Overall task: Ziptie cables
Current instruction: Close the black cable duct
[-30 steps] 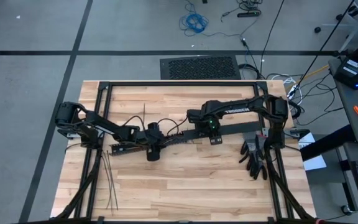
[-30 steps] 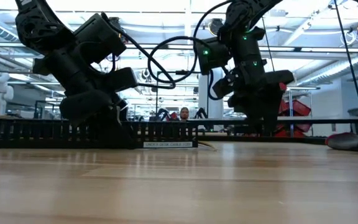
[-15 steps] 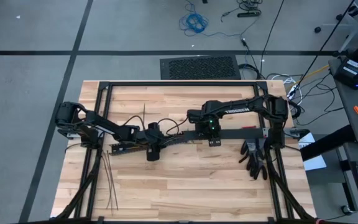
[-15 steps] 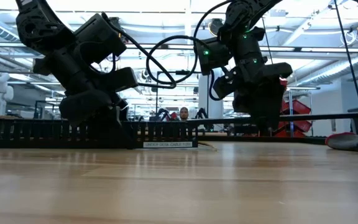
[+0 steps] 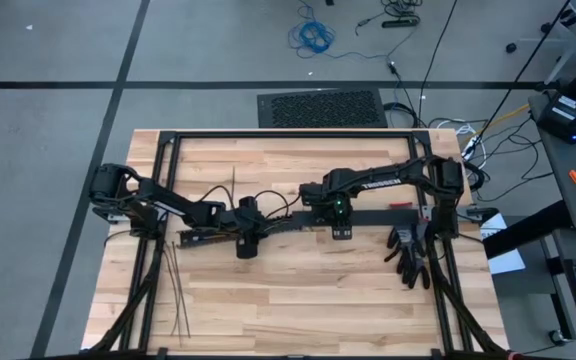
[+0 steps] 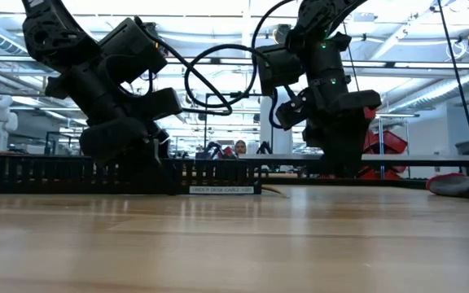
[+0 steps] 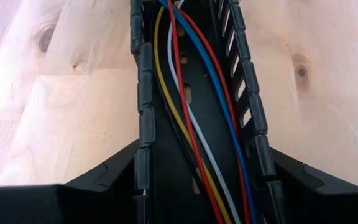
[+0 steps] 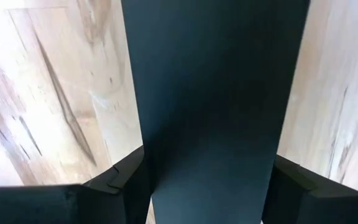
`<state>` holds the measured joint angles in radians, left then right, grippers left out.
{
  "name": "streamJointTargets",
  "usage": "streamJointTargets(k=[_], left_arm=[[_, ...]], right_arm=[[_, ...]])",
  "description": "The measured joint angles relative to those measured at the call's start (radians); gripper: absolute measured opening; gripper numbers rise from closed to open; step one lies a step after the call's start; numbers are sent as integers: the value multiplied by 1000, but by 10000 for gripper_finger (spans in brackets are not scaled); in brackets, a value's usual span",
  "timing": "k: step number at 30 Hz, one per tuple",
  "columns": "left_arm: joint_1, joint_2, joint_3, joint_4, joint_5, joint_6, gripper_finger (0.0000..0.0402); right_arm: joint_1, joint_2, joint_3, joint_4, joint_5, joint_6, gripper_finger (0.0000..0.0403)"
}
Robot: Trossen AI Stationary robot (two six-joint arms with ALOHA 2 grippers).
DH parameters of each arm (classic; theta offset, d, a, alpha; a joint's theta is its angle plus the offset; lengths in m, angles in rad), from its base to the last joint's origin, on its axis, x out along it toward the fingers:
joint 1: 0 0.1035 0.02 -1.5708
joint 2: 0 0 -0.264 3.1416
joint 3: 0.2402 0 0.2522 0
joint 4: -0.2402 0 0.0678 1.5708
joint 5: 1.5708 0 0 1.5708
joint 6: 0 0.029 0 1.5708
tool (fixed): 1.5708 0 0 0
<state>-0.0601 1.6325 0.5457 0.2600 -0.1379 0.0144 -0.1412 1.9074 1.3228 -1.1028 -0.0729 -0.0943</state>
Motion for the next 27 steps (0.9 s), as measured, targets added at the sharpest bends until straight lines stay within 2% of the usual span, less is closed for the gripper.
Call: streamJointTargets(k=[6, 17, 27], left_arm=[[0, 0, 0, -1, 0, 3, 250], [-1, 0, -1, -2, 0, 3, 250], [-2, 0, -2, 0, 0, 14, 250]], right_arm=[[-2, 0, -1, -1, -9, -74, 212], [-84, 0, -4, -30, -144, -218, 210], [-94, 0, -5, -32, -206, -256, 207]])
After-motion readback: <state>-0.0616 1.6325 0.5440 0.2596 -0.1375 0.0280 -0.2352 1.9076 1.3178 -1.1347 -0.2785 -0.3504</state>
